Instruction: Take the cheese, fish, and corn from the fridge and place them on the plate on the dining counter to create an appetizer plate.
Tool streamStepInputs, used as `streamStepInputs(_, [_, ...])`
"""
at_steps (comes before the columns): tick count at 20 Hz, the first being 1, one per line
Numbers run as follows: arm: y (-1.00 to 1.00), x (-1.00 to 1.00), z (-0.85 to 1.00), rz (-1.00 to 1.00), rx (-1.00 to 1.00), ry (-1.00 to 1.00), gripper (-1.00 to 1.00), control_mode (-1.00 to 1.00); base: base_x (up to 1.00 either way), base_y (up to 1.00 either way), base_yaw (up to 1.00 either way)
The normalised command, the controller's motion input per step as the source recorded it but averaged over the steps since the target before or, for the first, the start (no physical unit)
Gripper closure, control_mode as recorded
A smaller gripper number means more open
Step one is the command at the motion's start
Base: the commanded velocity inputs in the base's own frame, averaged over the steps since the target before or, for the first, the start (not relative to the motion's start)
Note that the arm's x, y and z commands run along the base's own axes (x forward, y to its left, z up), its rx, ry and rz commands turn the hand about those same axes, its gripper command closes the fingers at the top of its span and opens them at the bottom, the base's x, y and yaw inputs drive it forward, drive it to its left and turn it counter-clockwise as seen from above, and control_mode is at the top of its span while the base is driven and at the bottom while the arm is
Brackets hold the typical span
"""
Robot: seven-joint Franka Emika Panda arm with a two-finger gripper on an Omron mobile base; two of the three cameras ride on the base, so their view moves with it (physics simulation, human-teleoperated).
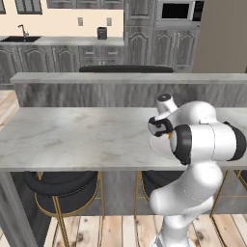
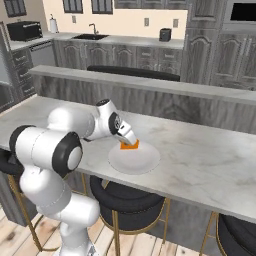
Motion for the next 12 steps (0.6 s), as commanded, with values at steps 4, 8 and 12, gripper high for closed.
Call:
streamStepInputs(4, [0.03, 0.25, -0.23, 0.0, 0.0, 0.0, 1.0, -1.0, 0.0, 0.0, 0.0])
streamStepInputs(8, [0.01, 0.25, -0.26, 0.0, 0.0, 0.0, 1.0, -1.0, 0.0, 0.0, 0.0])
streamStepInputs(12, [0.0, 0.2, -0.26, 0.0, 0.0, 0.0, 1.0, -1.0, 0.0, 0.0, 0.0])
